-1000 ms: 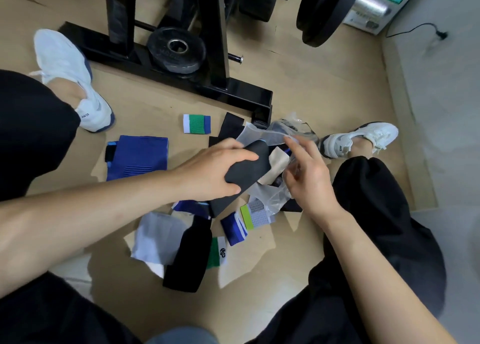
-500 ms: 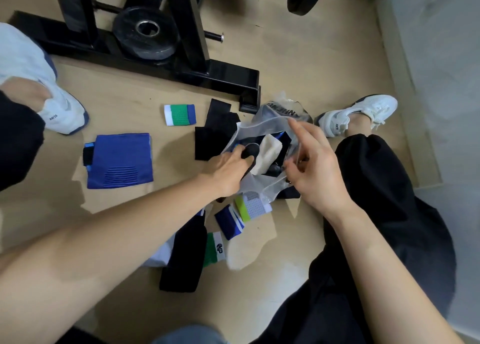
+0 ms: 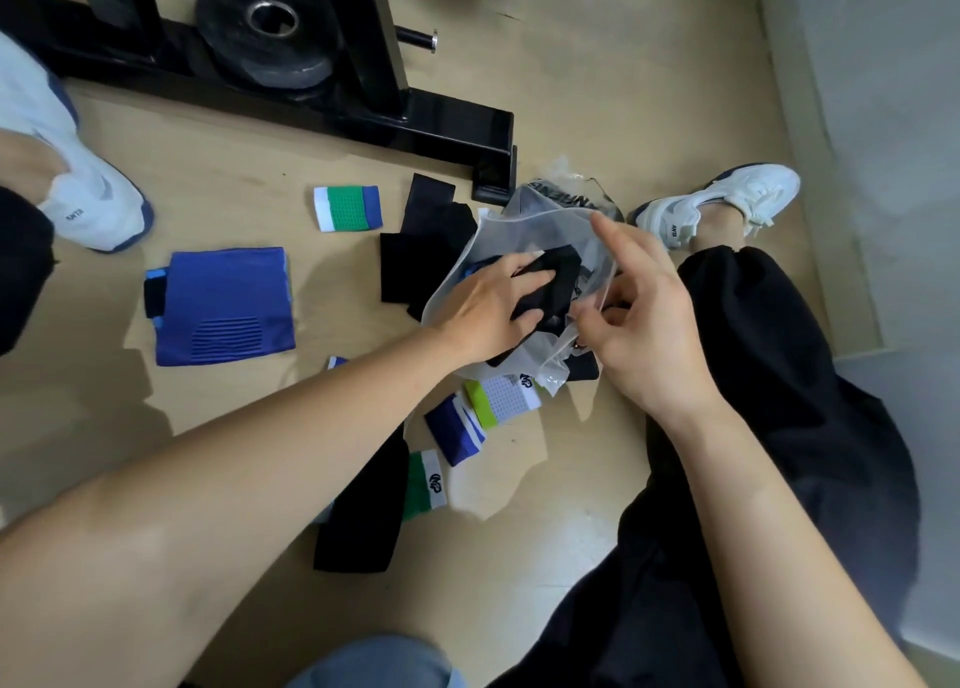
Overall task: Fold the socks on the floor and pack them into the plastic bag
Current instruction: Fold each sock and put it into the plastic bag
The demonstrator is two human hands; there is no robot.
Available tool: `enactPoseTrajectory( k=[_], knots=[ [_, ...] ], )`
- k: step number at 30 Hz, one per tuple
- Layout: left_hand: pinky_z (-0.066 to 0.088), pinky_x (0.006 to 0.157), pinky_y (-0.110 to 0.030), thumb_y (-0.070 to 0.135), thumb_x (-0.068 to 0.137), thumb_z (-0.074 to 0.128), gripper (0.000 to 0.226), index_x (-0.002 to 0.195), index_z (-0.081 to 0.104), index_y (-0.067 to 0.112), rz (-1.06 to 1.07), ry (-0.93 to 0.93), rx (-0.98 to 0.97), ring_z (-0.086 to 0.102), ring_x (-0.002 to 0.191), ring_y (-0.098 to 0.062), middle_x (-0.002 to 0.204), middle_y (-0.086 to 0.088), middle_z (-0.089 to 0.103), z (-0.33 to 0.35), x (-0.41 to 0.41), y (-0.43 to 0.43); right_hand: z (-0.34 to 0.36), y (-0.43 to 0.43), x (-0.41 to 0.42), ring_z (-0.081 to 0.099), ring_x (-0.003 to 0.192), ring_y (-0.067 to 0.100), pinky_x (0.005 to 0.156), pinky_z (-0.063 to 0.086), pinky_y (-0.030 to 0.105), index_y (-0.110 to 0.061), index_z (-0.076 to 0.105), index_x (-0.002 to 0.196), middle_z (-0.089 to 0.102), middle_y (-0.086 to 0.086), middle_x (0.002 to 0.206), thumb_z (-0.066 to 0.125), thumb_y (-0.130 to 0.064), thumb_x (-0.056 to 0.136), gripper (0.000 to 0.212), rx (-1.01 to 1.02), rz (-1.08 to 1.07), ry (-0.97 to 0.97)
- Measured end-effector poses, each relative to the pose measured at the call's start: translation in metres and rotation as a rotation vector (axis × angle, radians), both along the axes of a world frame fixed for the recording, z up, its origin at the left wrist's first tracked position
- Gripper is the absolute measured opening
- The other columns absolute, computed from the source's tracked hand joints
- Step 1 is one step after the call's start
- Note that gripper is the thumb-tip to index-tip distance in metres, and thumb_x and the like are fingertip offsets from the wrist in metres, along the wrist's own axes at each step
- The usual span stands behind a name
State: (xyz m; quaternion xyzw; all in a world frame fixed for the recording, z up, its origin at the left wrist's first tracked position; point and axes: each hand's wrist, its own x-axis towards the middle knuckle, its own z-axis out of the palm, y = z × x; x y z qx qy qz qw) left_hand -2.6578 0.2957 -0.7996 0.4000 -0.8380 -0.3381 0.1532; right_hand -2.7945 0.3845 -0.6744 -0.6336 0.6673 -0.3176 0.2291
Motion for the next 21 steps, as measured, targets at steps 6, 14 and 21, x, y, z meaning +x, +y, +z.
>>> enactPoseTrajectory(
  k=[6,14,21],
  knots=[
    [0.042,0.103,-0.044,0.059,0.099,0.044,0.065,0.158,0.023,0.039,-0.074,-0.307,0.078,0.04,0.137,-0.038,0.167,-0.009,0.003,-0.032,-0.012,-0.003,0.001,-0.004,0.002,0.058,0.069,0.017,0.067,0.054,0.023,-0.019,0.041,0.151,0.044,-0.009,0.138,0.063,0.006,0.086,0.072,0.0,0.005,0.02],
    [0.052,0.075,-0.041,0.042,0.104,0.041,0.062,0.16,0.018,0.028,-0.208,-0.38,-0.37,0.046,0.114,-0.031,0.16,-0.012,0.021,-0.054,-0.016,-0.008,0.003,-0.005,0.004,0.054,0.067,0.013,0.065,0.05,0.019,-0.019,0.039,0.152,0.042,-0.008,0.142,0.06,0.008,0.086,0.074,0.008,0.059,0.054],
    [0.036,0.11,-0.047,0.068,0.097,0.019,0.074,0.16,0.019,0.029,-0.254,-0.41,-0.504,0.027,0.147,-0.035,0.169,-0.009,0.003,-0.058,-0.034,-0.037,0.01,-0.003,-0.001,0.045,0.098,0.006,0.086,0.04,0.019,-0.02,0.039,0.152,0.043,-0.009,0.143,0.056,0.012,0.082,0.078,0.017,0.087,0.045]
  ],
)
